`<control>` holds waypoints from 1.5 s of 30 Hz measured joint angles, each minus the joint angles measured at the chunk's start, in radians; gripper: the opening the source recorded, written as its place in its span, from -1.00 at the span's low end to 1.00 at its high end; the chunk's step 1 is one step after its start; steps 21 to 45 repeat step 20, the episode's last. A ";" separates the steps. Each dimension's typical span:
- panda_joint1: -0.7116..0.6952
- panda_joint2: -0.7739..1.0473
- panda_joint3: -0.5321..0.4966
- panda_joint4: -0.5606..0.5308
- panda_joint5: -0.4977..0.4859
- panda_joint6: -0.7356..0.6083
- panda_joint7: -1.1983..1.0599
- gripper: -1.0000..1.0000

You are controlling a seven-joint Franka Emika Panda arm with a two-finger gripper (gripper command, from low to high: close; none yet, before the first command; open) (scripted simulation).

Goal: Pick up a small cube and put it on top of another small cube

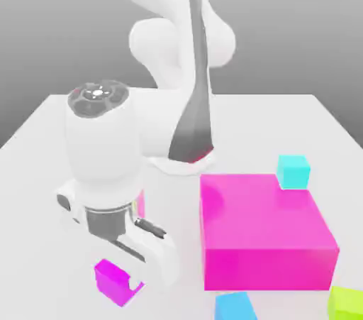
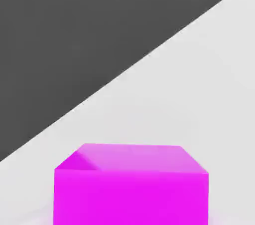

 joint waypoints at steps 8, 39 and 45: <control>0.214 0.046 0.162 0.083 -0.099 -0.034 -0.007 -1.00; 0.314 0.085 0.213 0.164 -0.145 -0.079 -0.018 1.00; 0.314 0.085 0.213 0.164 -0.145 -0.079 -0.018 1.00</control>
